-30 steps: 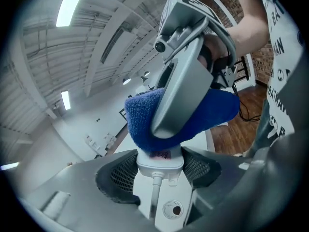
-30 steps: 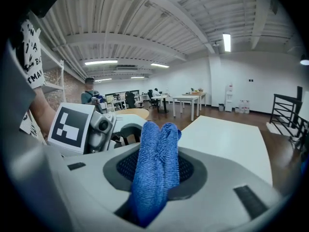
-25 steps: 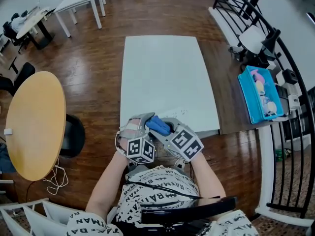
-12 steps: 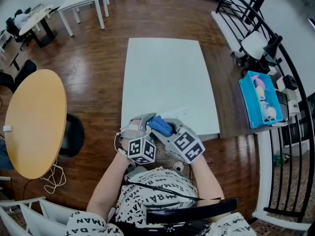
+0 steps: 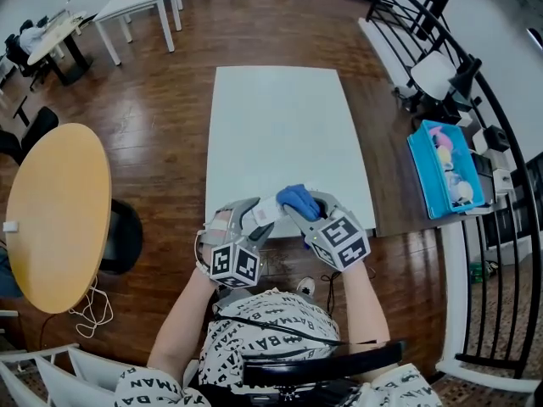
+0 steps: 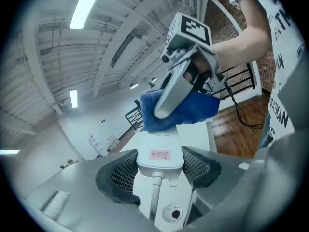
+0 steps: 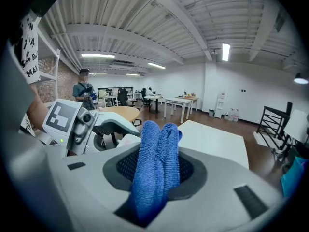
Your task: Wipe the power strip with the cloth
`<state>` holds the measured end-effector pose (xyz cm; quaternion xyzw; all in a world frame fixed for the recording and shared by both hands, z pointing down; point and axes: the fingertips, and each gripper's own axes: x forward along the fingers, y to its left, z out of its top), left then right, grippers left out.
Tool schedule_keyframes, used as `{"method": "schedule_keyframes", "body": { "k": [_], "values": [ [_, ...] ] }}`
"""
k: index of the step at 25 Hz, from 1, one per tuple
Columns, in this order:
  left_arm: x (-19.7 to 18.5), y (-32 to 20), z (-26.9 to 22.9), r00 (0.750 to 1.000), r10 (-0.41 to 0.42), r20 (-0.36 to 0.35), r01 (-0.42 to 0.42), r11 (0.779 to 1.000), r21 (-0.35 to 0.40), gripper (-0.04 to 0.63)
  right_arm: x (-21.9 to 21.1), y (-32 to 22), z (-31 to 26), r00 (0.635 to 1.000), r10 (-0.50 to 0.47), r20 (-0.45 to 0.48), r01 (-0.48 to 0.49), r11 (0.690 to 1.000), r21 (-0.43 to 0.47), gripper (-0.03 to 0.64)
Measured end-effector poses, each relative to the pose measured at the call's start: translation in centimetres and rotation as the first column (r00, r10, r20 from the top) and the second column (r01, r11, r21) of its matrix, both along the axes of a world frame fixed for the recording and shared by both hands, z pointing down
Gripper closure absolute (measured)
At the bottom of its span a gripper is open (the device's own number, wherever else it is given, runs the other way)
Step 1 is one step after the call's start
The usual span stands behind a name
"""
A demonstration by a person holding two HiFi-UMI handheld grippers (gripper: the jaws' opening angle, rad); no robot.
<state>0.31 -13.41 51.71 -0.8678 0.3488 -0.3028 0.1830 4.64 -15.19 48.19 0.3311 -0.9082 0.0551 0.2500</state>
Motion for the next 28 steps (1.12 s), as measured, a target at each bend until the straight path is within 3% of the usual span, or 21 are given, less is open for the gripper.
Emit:
{"method": "schedule_keyframes", "body": {
  "k": [8, 11, 14, 19, 23, 28],
  "values": [
    [-0.9, 0.2, -0.7, 0.997, -0.014, -0.071, 0.011, 0.999, -0.042, 0.308, 8.8, -3.8, -0.2, 0.974, 0.226, 0.002, -0.226, 0.974, 0.017, 0.483],
    [-1.3, -0.7, -1.1, 0.993, -0.054, -0.109, 0.047, 0.997, -0.063, 0.31, 10.2, -3.7, -1.0, 0.963, 0.268, 0.04, -0.269, 0.963, 0.019, 0.483],
    [-1.7, -1.7, -1.4, 0.983, -0.098, -0.153, 0.085, 0.992, -0.091, 0.309, 9.0, -2.4, -0.9, 0.963, 0.257, 0.077, -0.258, 0.966, -0.004, 0.483],
    [-2.0, -3.0, -1.5, 0.963, -0.157, -0.218, 0.128, 0.981, -0.145, 0.309, 3.1, 0.8, 0.6, 0.977, 0.159, 0.14, -0.15, 0.986, -0.07, 0.483],
    [-1.5, -3.5, -1.5, 0.956, -0.184, -0.23, 0.147, 0.975, -0.168, 0.31, -0.1, 1.7, 1.4, 0.979, 0.112, 0.17, -0.094, 0.99, -0.106, 0.483],
    [-1.5, -3.0, -1.5, 0.955, -0.181, -0.237, 0.144, 0.976, -0.164, 0.31, -1.1, 1.8, 1.8, 0.982, 0.093, 0.164, -0.076, 0.991, -0.11, 0.483]
  ]
}}
